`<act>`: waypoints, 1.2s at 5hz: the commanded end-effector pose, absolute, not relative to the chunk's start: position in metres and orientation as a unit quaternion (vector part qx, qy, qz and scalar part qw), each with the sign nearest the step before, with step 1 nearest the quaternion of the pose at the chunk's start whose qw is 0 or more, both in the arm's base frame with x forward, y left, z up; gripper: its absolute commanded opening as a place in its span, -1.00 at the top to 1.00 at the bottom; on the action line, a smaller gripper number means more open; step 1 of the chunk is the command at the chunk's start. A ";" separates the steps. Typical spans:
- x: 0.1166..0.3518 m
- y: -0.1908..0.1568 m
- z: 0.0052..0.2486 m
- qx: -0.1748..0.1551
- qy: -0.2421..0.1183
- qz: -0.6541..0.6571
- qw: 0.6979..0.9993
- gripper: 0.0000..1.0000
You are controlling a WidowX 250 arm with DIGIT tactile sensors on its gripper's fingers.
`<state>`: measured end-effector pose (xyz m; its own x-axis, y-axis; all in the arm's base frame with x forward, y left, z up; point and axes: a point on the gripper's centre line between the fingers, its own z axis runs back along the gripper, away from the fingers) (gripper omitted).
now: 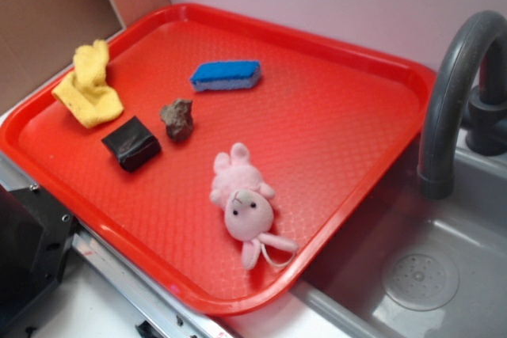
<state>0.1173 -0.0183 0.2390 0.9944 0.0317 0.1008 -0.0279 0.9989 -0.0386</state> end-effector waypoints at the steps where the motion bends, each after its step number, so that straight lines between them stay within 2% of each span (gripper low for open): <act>1: 0.117 -0.018 0.239 -0.019 -0.051 0.015 0.998 -1.00; 2: 0.124 -0.045 0.226 -0.056 -0.053 0.088 0.993 -1.00; 3: 0.138 -0.073 0.210 -0.061 -0.044 0.161 0.984 -1.00; 4: 0.154 -0.099 0.192 -0.067 -0.070 0.240 0.966 -1.00; 6: 0.179 -0.137 0.144 -0.114 -0.045 0.342 0.932 -1.00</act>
